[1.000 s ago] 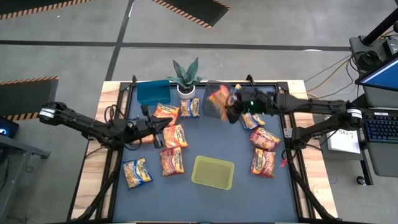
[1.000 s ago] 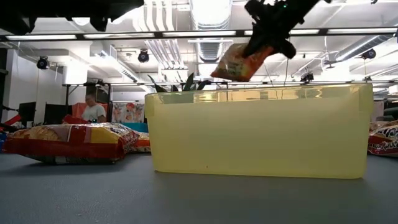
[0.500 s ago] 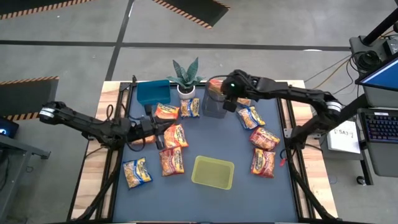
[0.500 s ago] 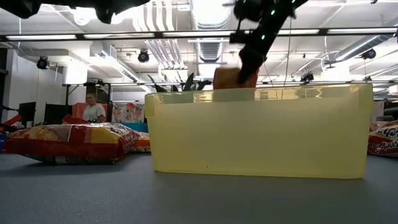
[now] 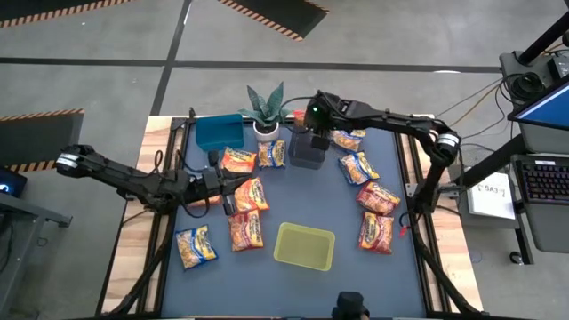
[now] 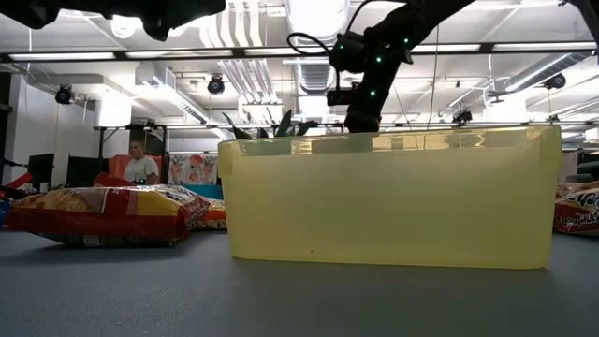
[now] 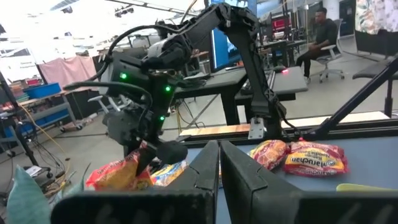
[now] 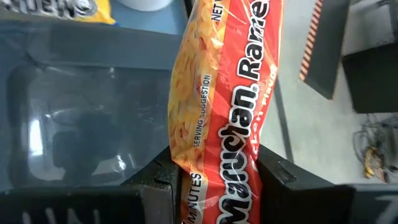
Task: Sort Maruchan noodles
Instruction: Put the orange bag into the black bin
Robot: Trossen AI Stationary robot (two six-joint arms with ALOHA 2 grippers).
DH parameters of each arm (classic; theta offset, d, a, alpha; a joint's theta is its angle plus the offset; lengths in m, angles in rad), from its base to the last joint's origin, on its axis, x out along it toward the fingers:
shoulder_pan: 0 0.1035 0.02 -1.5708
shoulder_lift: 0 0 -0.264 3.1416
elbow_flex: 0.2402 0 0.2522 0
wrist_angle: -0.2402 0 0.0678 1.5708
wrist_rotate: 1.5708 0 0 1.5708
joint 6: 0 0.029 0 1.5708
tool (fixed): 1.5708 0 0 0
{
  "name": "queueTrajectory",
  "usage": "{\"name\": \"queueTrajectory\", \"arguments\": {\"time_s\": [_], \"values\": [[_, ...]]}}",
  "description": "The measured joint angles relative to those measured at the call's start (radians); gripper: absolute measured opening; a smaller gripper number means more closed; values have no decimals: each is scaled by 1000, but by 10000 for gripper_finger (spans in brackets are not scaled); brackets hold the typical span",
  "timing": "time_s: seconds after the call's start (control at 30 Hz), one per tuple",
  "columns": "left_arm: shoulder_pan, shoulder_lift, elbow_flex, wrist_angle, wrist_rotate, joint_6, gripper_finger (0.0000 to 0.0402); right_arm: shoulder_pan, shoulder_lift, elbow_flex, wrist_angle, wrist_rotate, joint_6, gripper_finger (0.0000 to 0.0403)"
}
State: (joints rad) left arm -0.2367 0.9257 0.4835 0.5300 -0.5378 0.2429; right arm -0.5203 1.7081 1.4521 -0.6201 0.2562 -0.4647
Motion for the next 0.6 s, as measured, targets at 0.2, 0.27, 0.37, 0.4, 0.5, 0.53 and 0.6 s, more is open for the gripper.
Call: {"name": "queueTrajectory", "arguments": {"time_s": [0.2,0.27,0.37,0.4,0.5,0.53,0.6], "values": [[0,1,-1,-9,0,-16,0,-11,32,2,-3,-3,-4,109],[0,2,-1,-11,0,-16,0,-12,44,2,-1,-2,-5,114],[0,2,-1,-13,0,-16,0,-11,61,2,7,-14,-6,126],[0,2,-1,-14,-1,-16,0,-11,66,2,12,-21,-7,130],[0,2,-1,-16,0,-16,0,-11,80,2,26,-28,-4,143],[0,2,-2,-16,-1,-16,0,-11,84,2,30,-28,-4,147],[0,2,-2,-16,-1,-16,0,-11,89,1,40,-28,-4,152]]}}
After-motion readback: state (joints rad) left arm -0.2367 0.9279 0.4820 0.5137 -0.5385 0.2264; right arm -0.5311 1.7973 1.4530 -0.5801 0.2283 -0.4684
